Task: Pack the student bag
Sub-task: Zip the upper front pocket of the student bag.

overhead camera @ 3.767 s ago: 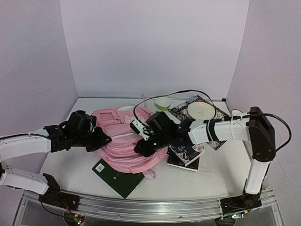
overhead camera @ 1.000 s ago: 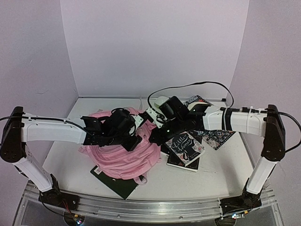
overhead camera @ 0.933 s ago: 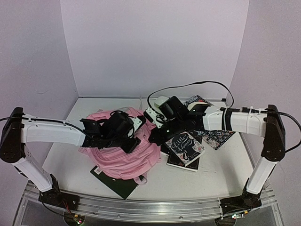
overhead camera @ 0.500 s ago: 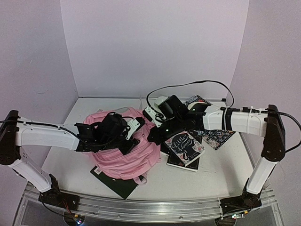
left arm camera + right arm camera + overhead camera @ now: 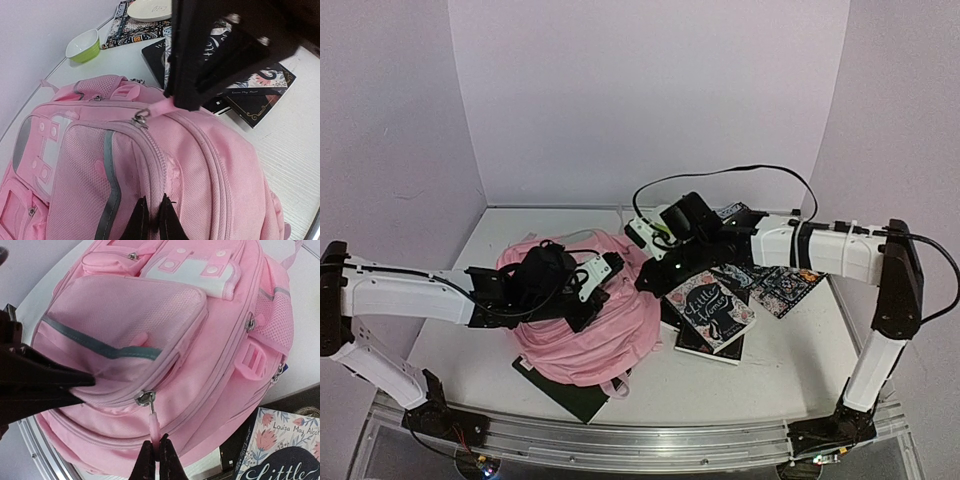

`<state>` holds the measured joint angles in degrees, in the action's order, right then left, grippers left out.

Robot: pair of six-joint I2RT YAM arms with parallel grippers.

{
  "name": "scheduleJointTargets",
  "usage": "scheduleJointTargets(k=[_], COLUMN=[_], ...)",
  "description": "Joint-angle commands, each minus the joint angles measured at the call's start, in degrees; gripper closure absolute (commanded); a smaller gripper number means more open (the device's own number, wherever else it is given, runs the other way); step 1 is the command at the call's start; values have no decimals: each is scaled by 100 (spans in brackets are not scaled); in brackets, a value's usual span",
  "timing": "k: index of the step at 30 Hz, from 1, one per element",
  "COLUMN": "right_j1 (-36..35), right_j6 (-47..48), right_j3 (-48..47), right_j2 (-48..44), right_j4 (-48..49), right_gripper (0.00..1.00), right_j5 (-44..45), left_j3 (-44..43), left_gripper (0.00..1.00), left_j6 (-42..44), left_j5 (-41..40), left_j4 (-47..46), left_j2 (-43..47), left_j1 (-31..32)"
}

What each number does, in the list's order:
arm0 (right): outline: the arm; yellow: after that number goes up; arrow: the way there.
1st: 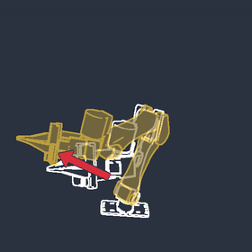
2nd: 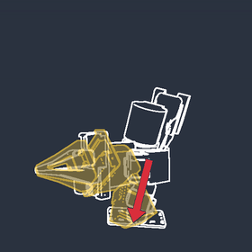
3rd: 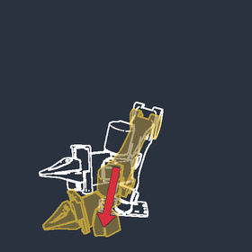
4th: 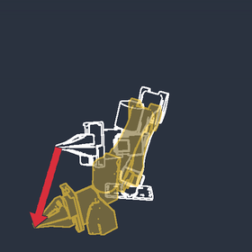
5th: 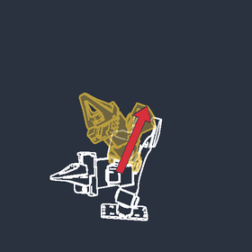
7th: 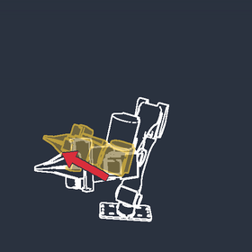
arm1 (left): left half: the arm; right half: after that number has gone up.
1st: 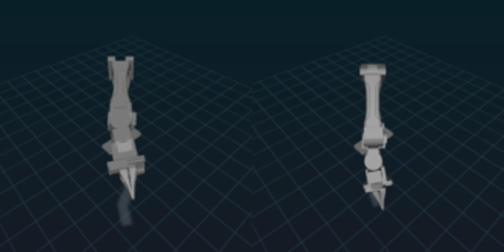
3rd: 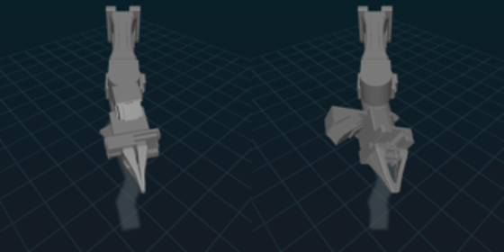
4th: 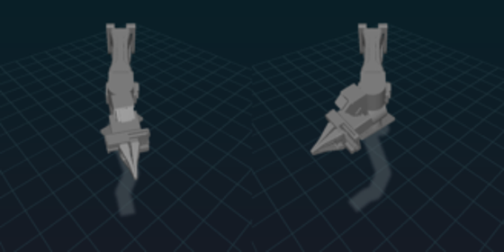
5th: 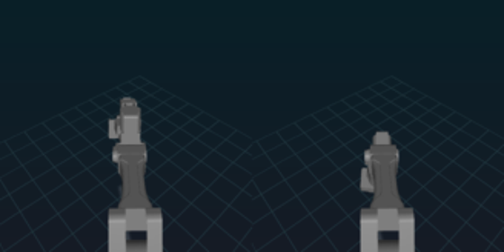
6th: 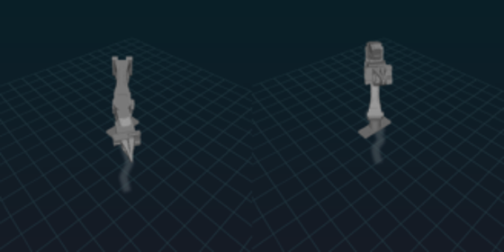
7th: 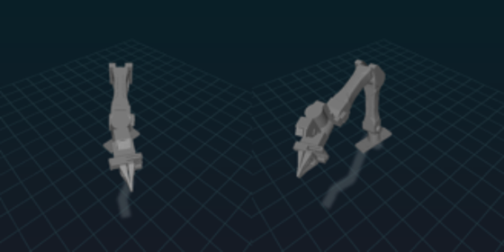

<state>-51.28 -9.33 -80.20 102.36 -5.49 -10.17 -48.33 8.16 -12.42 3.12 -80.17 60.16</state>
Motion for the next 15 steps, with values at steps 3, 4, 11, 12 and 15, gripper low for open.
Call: scheduleJointTargets(k=[3,4,11,12,15], right_j1=[758,798,892,893,892], right_j6=[449,512,698,681,627], right_j3=[-1026,-1180,-2179,-2213,-2136], right_j2=[663,826,1681,1703,1561], right_j4=[-350,-417,-726,-725,-709], right_gripper=[100,100,100,100,97], right_j5=[-72,-127,-406,-502,-716], left_j3=[350,382,420,428,465], left_gripper=[100,100,100,100,100], left_j6=[261,278,310,264,132], left_j5=[785,843,1214,1148,482], left_j4=[41,47,75,79,80], left_j2=[890,988,1471,1508,1539], left_j1=[96,103,118,119,117])
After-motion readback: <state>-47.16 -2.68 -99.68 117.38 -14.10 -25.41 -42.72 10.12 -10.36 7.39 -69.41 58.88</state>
